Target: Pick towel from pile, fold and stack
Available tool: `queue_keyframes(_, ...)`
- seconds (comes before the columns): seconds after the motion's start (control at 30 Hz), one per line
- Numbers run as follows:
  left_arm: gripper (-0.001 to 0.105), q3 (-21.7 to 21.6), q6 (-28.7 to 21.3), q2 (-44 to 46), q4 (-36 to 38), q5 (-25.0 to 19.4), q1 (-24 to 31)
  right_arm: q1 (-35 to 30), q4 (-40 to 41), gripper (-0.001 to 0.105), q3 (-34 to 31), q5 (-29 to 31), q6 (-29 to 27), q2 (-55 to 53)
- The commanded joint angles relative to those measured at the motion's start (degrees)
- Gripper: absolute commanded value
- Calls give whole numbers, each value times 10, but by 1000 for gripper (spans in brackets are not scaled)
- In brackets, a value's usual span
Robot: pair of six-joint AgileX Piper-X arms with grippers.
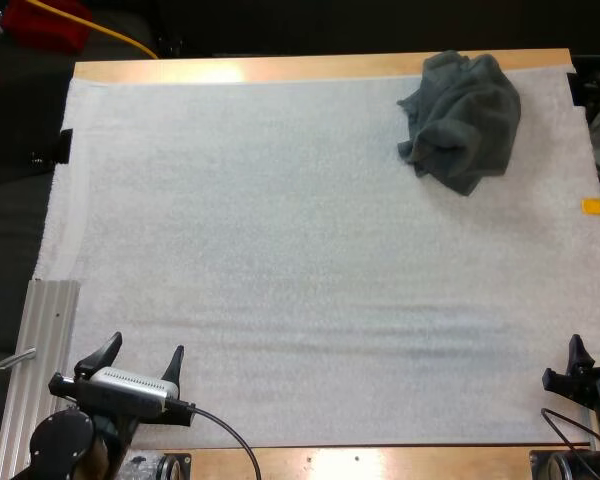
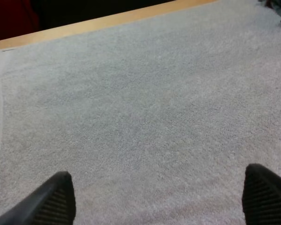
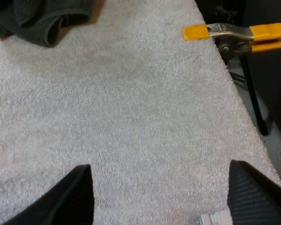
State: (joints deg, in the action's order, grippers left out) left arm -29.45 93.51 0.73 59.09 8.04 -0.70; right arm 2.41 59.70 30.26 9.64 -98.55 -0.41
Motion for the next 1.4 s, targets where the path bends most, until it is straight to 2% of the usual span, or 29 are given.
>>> queue_keyframes(0.0,71,-1,1,77,-8,-6,-1,-1,-4,60,3,0,0,-26)
queue_keyframes(0.33,71,-1,4,75,-8,-6,-1,-1,-4,60,5,-3,-6,-26)
queue_keyframes(0.43,71,-6,10,65,-8,-1,-1,-1,5,60,18,-30,-6,-19)
queue_keyframes(0.63,71,-47,11,9,6,49,-1,-1,39,60,74,-88,-6,25)
queue_keyframes(0.83,71,-108,11,-70,6,98,-1,-1,40,60,146,-146,-6,89)
queue_keyframes(0.9,71,-137,11,-102,6,122,-1,-1,40,60,178,-175,-6,119)
queue_keyframes(1.1,71,-185,11,-169,6,205,-3,-1,40,60,242,-244,-6,192)
queue_keyframes(1.2,71,-204,11,-193,6,229,-14,-1,39,60,266,-285,-6,229)
queue_keyframes(1.37,71,-232,11,-218,10,236,-57,-1,23,60,292,-339,-6,293)
